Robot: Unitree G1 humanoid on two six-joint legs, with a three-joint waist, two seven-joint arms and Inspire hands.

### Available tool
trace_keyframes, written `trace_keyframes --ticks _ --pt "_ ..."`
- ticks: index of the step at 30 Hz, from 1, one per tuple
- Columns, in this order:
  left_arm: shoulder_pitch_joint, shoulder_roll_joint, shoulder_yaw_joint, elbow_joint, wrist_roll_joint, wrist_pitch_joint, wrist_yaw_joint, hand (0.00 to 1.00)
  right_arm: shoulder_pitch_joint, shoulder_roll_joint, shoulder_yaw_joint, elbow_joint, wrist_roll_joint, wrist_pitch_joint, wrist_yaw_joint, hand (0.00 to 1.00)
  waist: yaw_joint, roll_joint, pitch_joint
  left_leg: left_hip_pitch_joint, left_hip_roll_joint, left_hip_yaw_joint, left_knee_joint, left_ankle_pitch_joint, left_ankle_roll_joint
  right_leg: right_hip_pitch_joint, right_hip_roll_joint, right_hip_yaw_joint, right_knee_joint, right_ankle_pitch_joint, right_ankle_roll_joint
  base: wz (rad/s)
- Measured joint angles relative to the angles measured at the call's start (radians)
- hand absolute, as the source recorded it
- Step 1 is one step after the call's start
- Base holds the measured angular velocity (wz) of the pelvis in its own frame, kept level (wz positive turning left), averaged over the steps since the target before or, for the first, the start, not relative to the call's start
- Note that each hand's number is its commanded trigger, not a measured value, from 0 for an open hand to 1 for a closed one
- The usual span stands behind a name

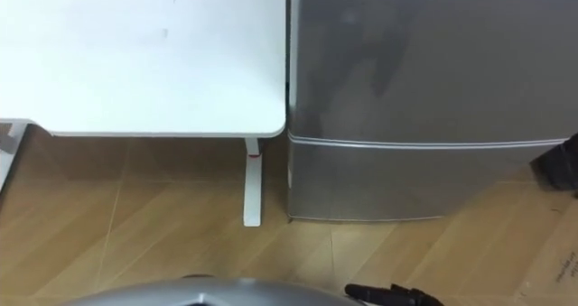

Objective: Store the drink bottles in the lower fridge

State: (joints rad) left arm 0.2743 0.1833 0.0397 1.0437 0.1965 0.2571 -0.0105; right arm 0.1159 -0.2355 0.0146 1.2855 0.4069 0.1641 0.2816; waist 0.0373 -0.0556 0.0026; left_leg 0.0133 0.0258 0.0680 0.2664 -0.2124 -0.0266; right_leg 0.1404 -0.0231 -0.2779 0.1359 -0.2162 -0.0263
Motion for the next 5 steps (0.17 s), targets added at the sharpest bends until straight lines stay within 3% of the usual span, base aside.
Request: trace_keyframes --ticks 5 --pt "-0.003 -0.006 0.037 0.009 0.082 -0.008 -0.005 0.0 0.002 0.005 -0.017 0.004 -0.002 -0.003 -0.025 0.0 -0.008 0.001 -0.0009 0.008 -0.001 0.001 -0.009 0.0 0.0 0.001 -0.001 0.004 0.0 0.0 0.0 -0.01"
